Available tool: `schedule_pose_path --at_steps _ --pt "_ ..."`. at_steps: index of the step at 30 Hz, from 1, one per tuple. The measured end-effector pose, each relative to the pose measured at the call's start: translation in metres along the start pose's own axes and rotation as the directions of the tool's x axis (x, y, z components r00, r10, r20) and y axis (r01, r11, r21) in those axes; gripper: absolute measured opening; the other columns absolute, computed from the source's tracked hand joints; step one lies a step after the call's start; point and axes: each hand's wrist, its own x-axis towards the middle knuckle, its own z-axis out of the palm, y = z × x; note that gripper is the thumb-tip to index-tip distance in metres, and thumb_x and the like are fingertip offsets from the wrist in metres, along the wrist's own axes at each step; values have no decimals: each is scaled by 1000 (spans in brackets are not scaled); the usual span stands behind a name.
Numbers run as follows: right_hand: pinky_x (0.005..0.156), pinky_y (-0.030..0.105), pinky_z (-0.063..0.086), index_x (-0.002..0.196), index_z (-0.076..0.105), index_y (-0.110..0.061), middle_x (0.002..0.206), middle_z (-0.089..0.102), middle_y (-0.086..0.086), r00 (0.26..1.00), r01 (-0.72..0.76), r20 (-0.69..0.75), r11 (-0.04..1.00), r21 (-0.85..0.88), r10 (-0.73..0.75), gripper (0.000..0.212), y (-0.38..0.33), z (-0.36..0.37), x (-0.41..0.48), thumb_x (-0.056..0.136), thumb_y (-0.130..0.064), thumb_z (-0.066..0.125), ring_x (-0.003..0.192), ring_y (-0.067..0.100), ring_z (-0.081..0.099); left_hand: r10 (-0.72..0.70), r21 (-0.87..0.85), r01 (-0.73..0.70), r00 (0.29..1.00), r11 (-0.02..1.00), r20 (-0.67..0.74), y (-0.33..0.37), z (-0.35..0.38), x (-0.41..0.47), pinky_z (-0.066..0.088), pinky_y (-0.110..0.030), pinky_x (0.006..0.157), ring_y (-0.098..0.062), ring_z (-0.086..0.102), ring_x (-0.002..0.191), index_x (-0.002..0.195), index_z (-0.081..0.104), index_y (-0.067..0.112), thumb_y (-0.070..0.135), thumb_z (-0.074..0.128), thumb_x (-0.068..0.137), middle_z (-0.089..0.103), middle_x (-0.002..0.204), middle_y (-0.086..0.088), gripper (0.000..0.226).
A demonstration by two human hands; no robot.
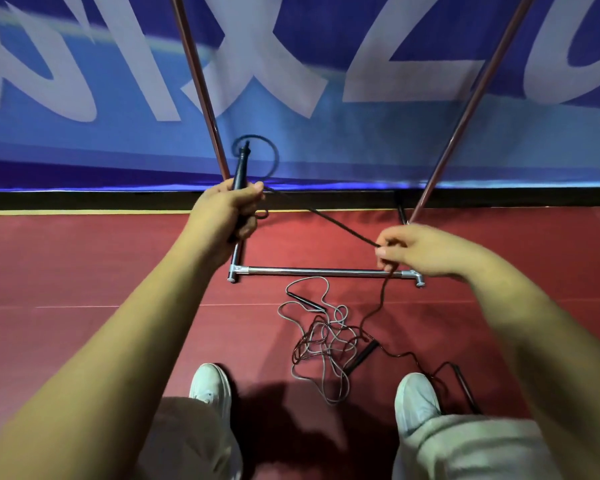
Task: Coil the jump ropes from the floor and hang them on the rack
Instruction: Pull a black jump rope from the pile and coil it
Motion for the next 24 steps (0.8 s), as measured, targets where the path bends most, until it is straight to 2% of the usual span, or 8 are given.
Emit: schedule_pose_path --at_steps 3,5,8,10,13,16,21,24 --pt "57 25 46 82 68 -8 57 58 -1 978 20 -207 998 -66 -34 15 -5 -2 3 95 -11 60 49 7 52 22 537 81 983 840 -182 -7 -4 1 34 -19 36 -14 58 39 96 59 13 5 57 94 62 75 -6 8" --pt "47 18 37 83 74 -12 49 52 -7 981 31 -188 995 -91 -48 12 -14 1 0 90 -16 66 40 2 42 62 676 57 987 734 -150 -10 -3 -1 35 -20 38 -18 66 46 102 60 12 5 54 95 65 88 -7 11" --pt "50 19 38 84 74 -21 50 56 -4 989 133 -53 989 -72 -137 8 -35 17 -5 89 -22 69 43 3 45 -28 505 -43 991 862 132 -14 16 -15 28 -18 37 -14 64 45 108 62 8 9 57 97 72 106 -2 12" --pt "52 24 39 83 73 -20 51 56 -3 972 218 -84 976 -3 -218 10 -47 26 -5 91 -22 67 46 6 46 -107 458 -56 941 887 322 -17 30 -24 27 -19 39 -16 63 47 112 62 10 18 57 99 72 110 0 16" --pt "48 22 34 79 71 -13 52 52 -2 948 281 -185 954 108 -258 16 -54 21 -6 92 -19 65 44 5 41 -144 516 -120 885 848 443 -19 39 -32 27 -17 37 -14 46 38 100 62 9 26 55 99 58 63 -5 18" --pt "52 28 40 70 60 -10 56 54 2 966 243 -105 968 57 -236 30 -48 21 -7 94 -28 64 49 10 46 -39 334 -97 926 938 376 -12 40 -30 20 -17 36 -10 26 35 81 54 8 18 57 98 31 48 3 20" --pt "78 42 56 75 62 -5 68 68 -3 991 62 123 997 -42 -57 31 -7 23 -1 99 -24 56 67 13 66 83 -214 -35 973 976 217 4 18 -15 11 -18 35 -4 18 32 73 40 18 10 52 97 27 48 8 28" --pt "61 17 48 85 66 0 73 68 -5 999 -34 30 998 -56 35 31 7 9 -2 98 -26 57 62 1 61 28 -326 -1 997 945 78 4 2 -5 12 -18 35 -4 19 33 73 40 19 12 49 99 27 48 9 28"
